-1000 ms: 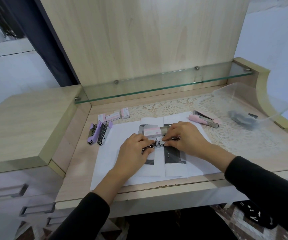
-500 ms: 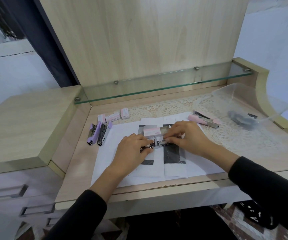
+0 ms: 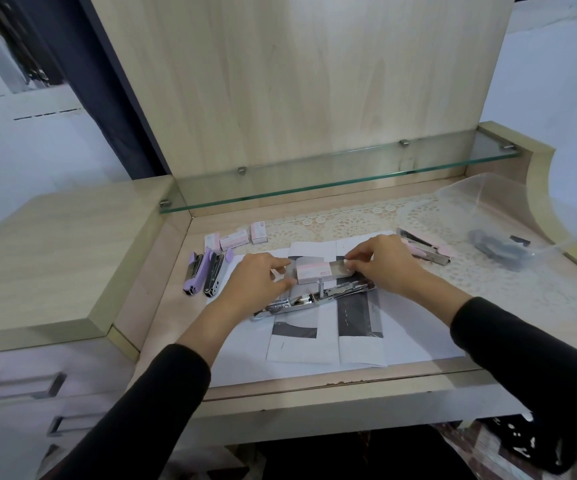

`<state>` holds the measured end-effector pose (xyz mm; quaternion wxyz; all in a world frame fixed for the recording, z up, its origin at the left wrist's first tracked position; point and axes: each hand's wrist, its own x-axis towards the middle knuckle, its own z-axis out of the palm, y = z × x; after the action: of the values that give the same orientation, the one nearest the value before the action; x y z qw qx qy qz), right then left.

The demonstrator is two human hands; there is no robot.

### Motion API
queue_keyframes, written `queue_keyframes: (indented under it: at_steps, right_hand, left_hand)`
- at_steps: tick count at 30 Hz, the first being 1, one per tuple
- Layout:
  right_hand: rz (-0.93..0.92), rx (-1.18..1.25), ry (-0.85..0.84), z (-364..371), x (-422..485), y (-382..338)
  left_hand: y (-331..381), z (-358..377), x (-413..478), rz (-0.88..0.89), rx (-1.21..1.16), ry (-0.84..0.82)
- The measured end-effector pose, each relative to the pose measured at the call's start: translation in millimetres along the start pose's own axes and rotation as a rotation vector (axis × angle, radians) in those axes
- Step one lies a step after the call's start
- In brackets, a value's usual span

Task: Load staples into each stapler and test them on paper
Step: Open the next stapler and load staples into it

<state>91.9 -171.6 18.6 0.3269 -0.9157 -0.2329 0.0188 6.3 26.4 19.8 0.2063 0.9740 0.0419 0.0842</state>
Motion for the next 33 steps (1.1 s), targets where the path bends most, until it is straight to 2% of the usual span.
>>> queue_keyframes:
  at_steps: [2,13,25,29,33]
  right_hand:
    - [0.005,-0.001,0.010,1.7,1.5,-4.1]
    - [0.067,0.104,0.019,12.5,10.8,-18.1]
    - [0.053,0.195,-0.037,16.0,17.3,-13.8]
    - [0.015,0.174,-0.027,10.2,16.3,-9.4]
    - [-0.041,0.050,-0.061,0.7,8.4,-4.6]
  left_hand:
    - [1.0,3.3,5.4,-0.010,0.019,-0.042]
    - [4.1,17.3,12.5,-0.012,-0.140,0.006]
    - [-0.5,16.0,22.2,-0.005,-0.109,0.045]
    - [-12.4,4.8,37.5,-0.063,-0.108,0.094]
    - [-26.4,-5.5,58.4,-0.115,-0.054,0.139]
